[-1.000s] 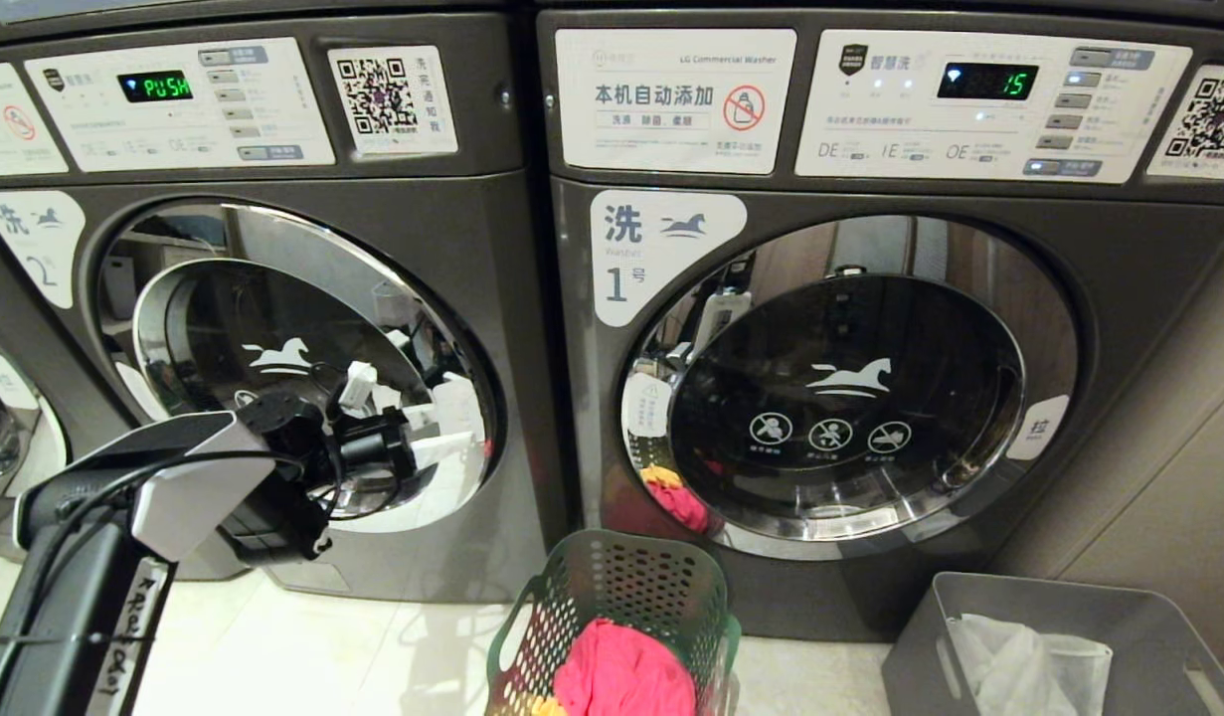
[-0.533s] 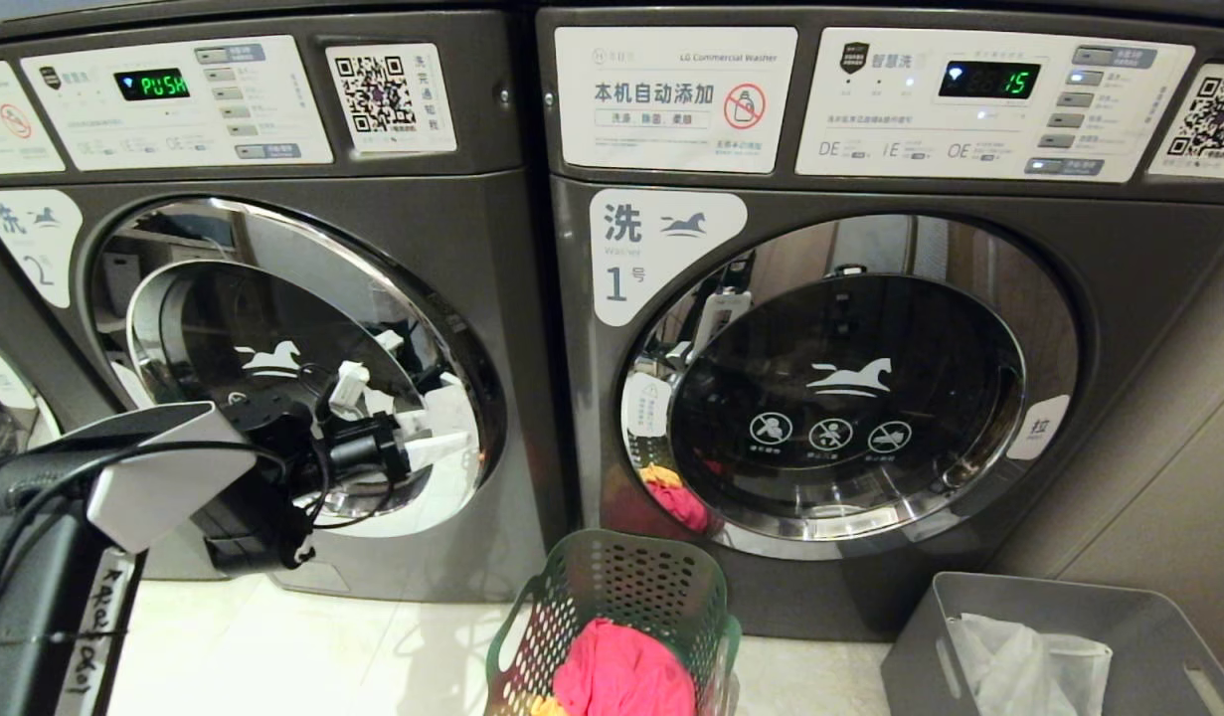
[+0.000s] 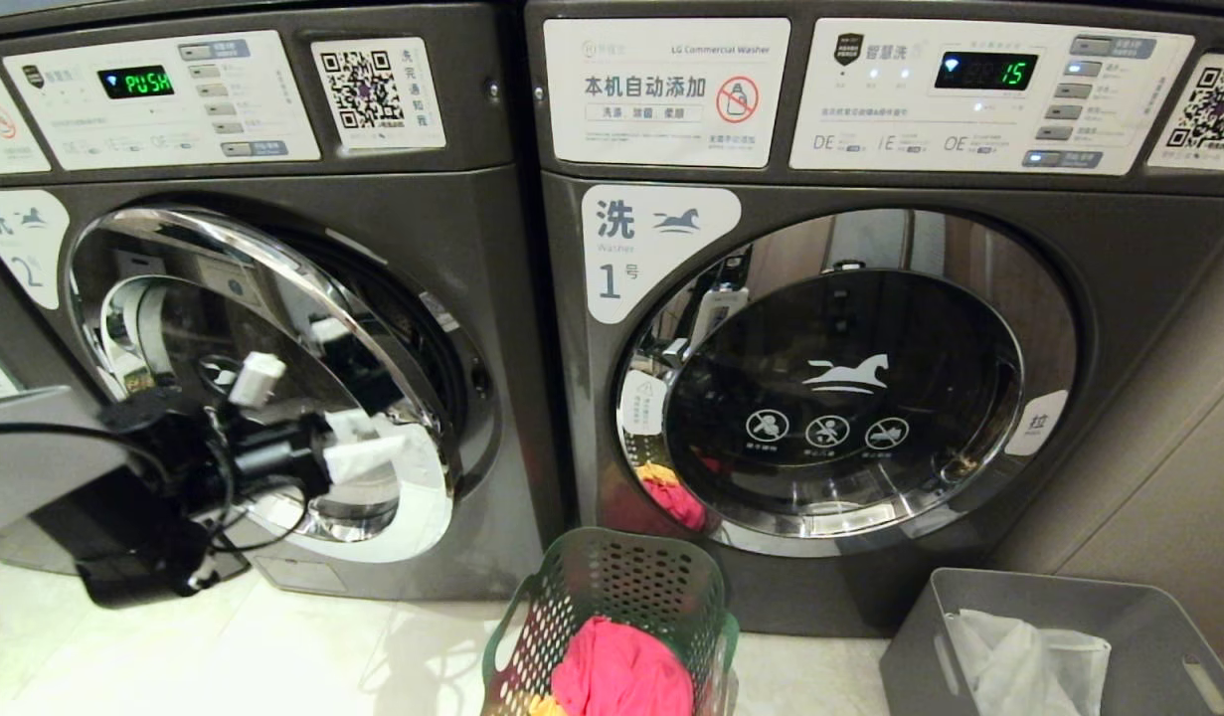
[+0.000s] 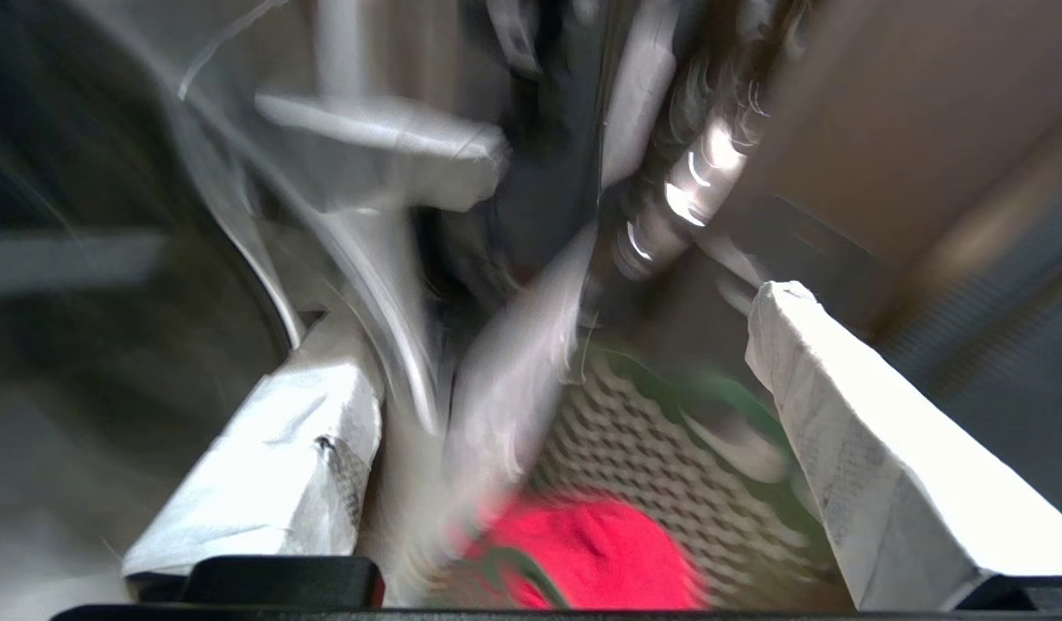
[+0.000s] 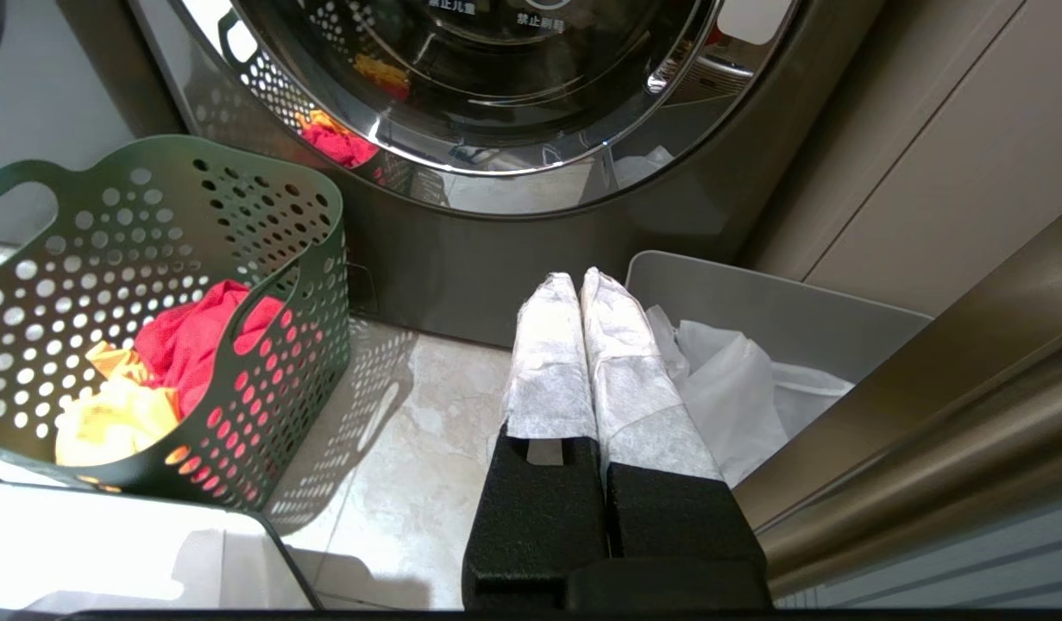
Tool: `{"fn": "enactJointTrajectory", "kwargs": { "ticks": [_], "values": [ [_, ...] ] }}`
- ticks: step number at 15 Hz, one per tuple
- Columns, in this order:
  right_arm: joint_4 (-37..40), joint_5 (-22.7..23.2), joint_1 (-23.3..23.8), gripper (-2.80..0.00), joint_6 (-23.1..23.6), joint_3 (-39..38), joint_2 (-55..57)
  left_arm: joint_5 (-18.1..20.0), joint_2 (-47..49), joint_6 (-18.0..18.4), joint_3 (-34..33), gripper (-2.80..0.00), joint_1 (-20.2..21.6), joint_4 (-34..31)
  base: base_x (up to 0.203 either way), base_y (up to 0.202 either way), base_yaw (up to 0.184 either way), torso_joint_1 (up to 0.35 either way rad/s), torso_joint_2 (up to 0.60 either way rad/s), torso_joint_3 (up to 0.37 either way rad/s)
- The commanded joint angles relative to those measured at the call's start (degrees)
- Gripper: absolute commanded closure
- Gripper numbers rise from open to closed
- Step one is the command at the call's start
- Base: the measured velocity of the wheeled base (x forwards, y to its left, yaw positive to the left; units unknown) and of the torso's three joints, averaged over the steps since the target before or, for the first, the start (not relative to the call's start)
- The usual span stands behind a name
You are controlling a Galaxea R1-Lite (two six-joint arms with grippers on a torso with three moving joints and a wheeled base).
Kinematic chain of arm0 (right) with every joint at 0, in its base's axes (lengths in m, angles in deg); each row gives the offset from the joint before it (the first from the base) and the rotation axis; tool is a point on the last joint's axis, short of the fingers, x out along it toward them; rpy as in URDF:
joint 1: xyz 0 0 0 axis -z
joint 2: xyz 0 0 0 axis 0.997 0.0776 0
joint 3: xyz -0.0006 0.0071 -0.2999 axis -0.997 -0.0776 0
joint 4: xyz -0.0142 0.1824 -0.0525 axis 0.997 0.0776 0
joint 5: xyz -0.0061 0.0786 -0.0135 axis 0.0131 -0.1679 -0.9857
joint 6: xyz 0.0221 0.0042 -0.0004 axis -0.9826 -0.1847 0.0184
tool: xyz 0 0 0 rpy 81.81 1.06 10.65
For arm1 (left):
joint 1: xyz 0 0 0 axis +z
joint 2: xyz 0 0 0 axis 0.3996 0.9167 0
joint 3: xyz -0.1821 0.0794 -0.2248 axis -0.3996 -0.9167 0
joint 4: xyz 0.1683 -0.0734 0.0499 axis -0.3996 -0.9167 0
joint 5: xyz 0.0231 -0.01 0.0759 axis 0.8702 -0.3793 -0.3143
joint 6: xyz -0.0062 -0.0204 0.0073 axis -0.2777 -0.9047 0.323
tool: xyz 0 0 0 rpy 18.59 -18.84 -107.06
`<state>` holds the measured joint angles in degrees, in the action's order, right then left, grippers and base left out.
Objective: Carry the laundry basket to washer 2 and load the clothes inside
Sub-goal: Open the lid of the washing machine
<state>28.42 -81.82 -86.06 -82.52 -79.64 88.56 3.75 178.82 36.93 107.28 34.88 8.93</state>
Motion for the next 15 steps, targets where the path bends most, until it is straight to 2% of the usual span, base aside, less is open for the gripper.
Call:
{"fn": "enactJointTrajectory", "kwargs": {
  "ticks": [1,4,5,8,10,12,13,14,15],
  "values": [
    [0.1,0.0,0.0,0.0,0.0,0.0,0.0,1.6,-1.9,0.3,-1.4,-2.8,5.5,-1.1,0.0,0.0,0.0,-0.019,-0.03,0.019],
    [0.1,0.0,0.0,0.0,0.0,0.0,0.0,10.7,-2.0,3.9,-2.1,-2.8,16.2,-1.1,0.0,0.0,0.0,0.0,0.0,0.0],
    [0.1,0.0,0.0,0.0,0.0,0.0,0.0,12.1,-2.9,4.5,-3.4,-2.8,19.3,-1.1,0.0,0.0,0.0,0.0,0.0,0.0],
    [0.1,0.0,0.0,0.0,0.0,0.0,0.0,13.4,-13.1,4.6,-11.4,-2.8,30.4,-1.1,0.0,0.0,0.0,0.0,0.0,0.0],
    [0.1,0.0,0.0,0.0,0.0,0.0,0.0,13.6,-23.1,1.3,-14.4,-2.8,40.5,-1.1,0.0,0.0,0.0,0.0,0.0,0.0],
    [0.1,0.0,0.0,0.0,0.0,0.0,0.0,13.7,-34.1,-6.3,-14.4,-2.8,55.8,-1.1,0.0,0.0,0.0,0.0,0.0,0.0],
    [0.1,0.0,0.0,0.0,0.0,0.0,0.0,13.1,-40.0,-12.2,-13.3,-2.8,62.6,-1.1,0.0,0.0,0.0,0.0,0.0,0.0],
    [0.1,0.0,0.0,0.0,0.0,0.0,0.0,10.5,-46.2,-20.2,-11.8,-2.8,67.7,-1.1,0.0,0.0,0.0,0.0,0.0,0.0],
    [0.1,0.0,0.0,0.0,0.0,0.0,0.0,5.1,-52.0,-29.7,-9.5,-2.8,71.1,-1.1,0.0,0.0,0.0,0.0,0.0,0.0]
  ]
}}
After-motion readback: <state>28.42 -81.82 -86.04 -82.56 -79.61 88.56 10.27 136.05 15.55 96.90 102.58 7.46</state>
